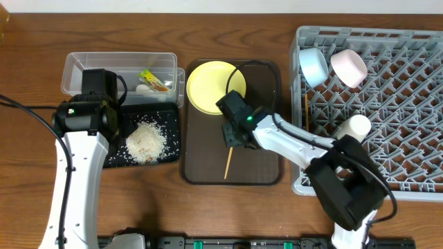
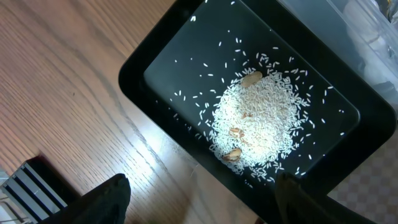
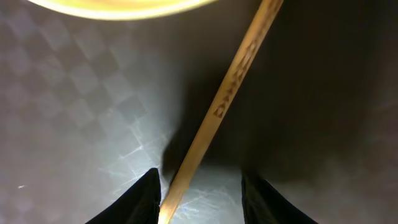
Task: Sort waste into correct bins and load items into the dishwasher rack
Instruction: 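Grasp the second wooden chopstick with the right gripper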
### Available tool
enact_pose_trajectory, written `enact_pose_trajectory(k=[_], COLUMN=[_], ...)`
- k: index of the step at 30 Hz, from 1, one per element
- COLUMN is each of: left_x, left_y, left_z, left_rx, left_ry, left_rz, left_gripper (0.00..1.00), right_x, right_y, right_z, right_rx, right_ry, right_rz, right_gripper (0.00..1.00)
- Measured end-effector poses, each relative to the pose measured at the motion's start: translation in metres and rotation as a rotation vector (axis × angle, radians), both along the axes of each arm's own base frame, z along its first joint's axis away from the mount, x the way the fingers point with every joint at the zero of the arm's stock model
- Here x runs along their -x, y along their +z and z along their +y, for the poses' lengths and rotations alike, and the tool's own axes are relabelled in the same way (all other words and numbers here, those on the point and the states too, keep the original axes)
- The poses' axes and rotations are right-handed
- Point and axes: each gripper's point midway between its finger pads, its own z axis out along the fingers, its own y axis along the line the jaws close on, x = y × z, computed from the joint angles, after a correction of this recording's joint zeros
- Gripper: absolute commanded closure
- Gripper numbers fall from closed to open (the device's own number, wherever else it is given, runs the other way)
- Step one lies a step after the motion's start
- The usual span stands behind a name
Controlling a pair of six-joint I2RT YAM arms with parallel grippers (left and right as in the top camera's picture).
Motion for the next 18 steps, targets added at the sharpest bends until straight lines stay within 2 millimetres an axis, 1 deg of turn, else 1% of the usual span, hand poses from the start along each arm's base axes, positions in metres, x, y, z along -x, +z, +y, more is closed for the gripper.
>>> enact_pose_trajectory(k=[2,5,8,10,15,18], left_x=[0.0,0.0,0.0,0.0,0.0,0.0], left_y=[0.0,0.0,0.0,0.0,0.0,0.0], left_z=[0.0,0.0,0.0,0.0,0.0,0.0], left_rx=[0.0,0.0,0.0,0.0,0.0,0.0], left_ry=[0.0,0.0,0.0,0.0,0.0,0.0], left_rz=[0.0,0.0,0.0,0.0,0.0,0.0], left_gripper=[0.23,0.23,0.23,0.23,0.23,0.23], right_x=[-0.001,0.005,0.007,0.006,-0.001,-0.01], right_y=[0.0,-0.002,-0.003,-0.002,0.001,0.012], right_z=[-0.002,-0.018,-0.031,-0.037,-0.061,-0.071], right_rx=[0.013,0.077,0.121,0.135,0.156,0.137], right_ry=[-0.018,-0.074,-0.127,-0.158,-0.227,-0.254], right_rz=[0.002,0.028,0.035,0.038,0.052,0.034], right_gripper=[0.68,0.81,0.99,0.99,0.99,0.99])
